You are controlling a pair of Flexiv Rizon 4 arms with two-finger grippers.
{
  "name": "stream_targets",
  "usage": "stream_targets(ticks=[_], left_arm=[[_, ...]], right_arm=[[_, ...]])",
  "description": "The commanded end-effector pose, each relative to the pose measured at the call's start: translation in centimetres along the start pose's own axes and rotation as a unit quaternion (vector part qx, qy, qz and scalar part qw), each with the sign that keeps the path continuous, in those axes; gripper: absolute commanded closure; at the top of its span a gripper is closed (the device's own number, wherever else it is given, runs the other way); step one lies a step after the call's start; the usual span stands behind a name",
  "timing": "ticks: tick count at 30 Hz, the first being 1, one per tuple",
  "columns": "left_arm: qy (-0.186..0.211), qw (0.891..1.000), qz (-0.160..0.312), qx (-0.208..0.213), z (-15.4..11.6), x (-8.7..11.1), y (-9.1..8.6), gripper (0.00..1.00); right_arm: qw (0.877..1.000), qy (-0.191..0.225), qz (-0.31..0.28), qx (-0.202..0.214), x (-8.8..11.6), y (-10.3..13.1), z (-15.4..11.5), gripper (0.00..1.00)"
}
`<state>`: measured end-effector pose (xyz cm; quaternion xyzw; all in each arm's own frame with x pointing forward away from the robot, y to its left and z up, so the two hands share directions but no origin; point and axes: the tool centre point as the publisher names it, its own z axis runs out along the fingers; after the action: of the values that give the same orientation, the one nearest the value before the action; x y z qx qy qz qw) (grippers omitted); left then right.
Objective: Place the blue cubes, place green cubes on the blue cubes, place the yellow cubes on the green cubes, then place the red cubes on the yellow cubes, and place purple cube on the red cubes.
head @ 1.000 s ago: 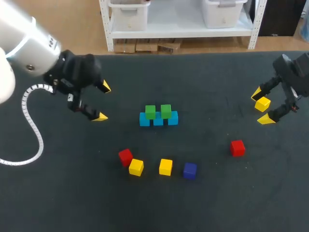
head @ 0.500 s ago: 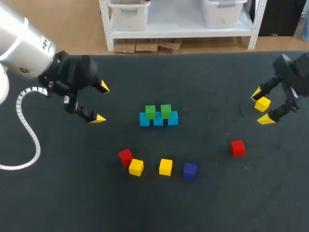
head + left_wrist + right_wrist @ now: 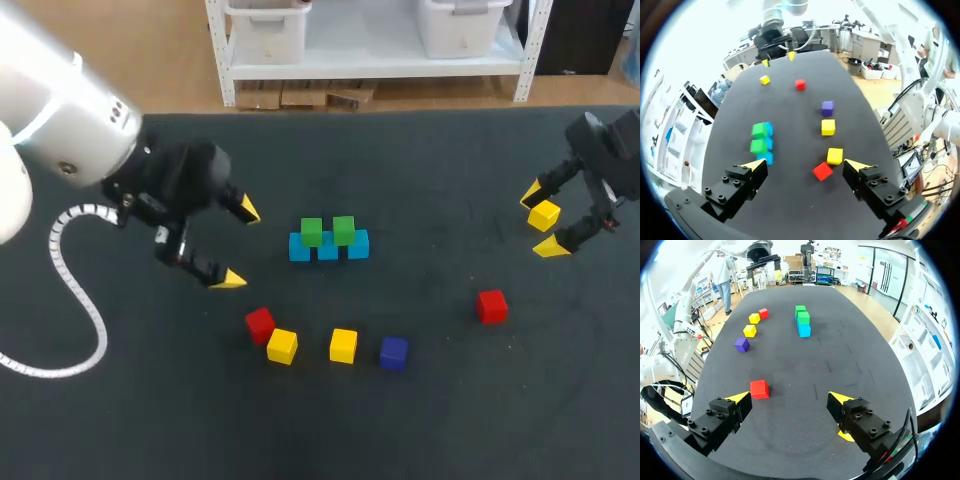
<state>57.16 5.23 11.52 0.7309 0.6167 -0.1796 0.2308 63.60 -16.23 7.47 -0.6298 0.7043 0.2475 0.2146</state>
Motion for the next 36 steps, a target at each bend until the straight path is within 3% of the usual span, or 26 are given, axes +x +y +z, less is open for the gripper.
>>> stream_targets(ticks=[1, 9, 20, 25, 31, 36], left_arm=[[0.016, 1.000, -0.014, 0.000, 1.0, -1.0, -0.4, 0.00], [-0.017, 0.999, -0.031, -0.020, 3.0, -3.6, -2.3, 0.00], [-0.021, 0.999, -0.028, 0.001, 5.6, -5.5, -7.5, 0.00], [-0.033, 0.999, -0.038, 0.018, 7.3, -6.1, -9.1, 0.00], [-0.027, 0.998, -0.003, 0.063, 9.4, -5.9, -8.9, 0.00], [-0.012, 0.996, 0.019, 0.082, 10.1, -4.7, -7.4, 0.00]], right_arm=[[1.000, -0.001, 0.000, 0.000, 0.0, 0.1, 0.0, 0.00], [1.000, -0.001, 0.000, 0.000, 0.0, 0.1, 0.0, 0.00], [1.000, -0.001, 0.000, 0.000, 0.0, 0.1, 0.0, 0.00], [1.000, -0.001, 0.000, 0.000, 0.0, 0.1, 0.0, 0.00], [1.000, -0.001, 0.000, 0.000, 0.0, 0.1, 0.0, 0.00], [1.000, -0.001, 0.000, 0.000, 0.0, 0.1, 0.0, 0.00]])
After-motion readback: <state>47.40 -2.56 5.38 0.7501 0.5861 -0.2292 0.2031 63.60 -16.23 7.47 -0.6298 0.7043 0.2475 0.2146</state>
